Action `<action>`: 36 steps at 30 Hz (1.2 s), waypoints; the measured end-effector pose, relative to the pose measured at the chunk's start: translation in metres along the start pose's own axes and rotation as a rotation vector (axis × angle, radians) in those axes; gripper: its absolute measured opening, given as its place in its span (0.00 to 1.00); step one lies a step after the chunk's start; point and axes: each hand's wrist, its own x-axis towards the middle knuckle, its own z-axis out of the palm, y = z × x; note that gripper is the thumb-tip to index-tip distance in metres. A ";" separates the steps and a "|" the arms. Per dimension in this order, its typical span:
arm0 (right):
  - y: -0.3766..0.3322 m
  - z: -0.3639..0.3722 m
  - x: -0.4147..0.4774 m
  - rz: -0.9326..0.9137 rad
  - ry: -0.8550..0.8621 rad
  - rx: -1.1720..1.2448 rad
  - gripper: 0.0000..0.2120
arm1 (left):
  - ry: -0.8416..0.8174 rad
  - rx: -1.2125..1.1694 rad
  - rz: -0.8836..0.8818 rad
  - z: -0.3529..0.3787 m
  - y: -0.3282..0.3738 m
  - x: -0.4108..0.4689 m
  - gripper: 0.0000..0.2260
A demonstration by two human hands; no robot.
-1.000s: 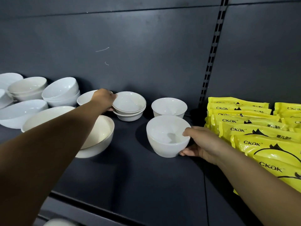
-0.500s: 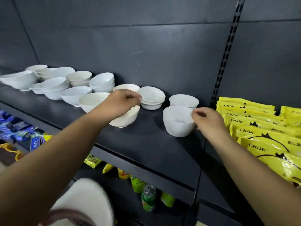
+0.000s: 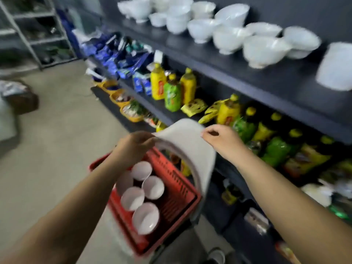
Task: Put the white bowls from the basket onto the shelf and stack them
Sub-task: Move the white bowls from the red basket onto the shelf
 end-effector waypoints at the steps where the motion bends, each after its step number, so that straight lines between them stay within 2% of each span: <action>1: 0.001 0.024 -0.003 0.015 -0.050 -0.008 0.09 | 0.024 0.022 -0.077 -0.003 -0.024 -0.012 0.09; 4: 0.005 0.074 -0.011 0.066 -0.198 -0.036 0.12 | 0.049 0.048 -0.271 -0.006 -0.081 -0.037 0.10; 8: 0.021 0.126 -0.010 0.166 -0.382 -0.054 0.10 | 0.070 0.073 -0.452 0.005 -0.135 -0.055 0.11; 12: 0.050 0.182 0.010 0.218 -0.489 -0.098 0.07 | 0.164 0.063 -0.612 0.024 -0.175 -0.057 0.13; 18: 0.104 0.267 0.038 0.276 -0.747 -0.260 0.13 | 0.325 0.009 -0.967 0.075 -0.225 -0.057 0.22; 24: 0.155 0.354 0.054 0.425 -0.927 -0.399 0.20 | 0.518 -0.087 -1.067 0.118 -0.266 -0.042 0.23; 27: 0.171 0.383 0.047 0.517 -1.041 -0.358 0.10 | 0.600 -0.126 -1.044 0.133 -0.282 -0.039 0.22; 29: 0.185 0.396 0.039 0.570 -1.043 -0.327 0.16 | 0.642 -0.180 -0.998 0.137 -0.287 -0.039 0.23; 31: 0.191 0.400 0.034 0.521 -1.020 -0.375 0.18 | 0.692 -0.184 -0.936 0.137 -0.283 -0.044 0.24; 34: 0.185 0.398 0.038 0.420 -1.034 -0.538 0.18 | 0.775 0.073 -0.584 0.135 -0.259 -0.047 0.21; 35: 0.183 0.394 0.043 0.408 -1.026 -0.567 0.20 | 0.742 0.065 -0.473 0.138 -0.257 -0.038 0.20; 36: 0.180 0.387 0.048 0.403 -1.018 -0.570 0.21 | 0.654 0.007 -0.442 0.140 -0.257 -0.024 0.19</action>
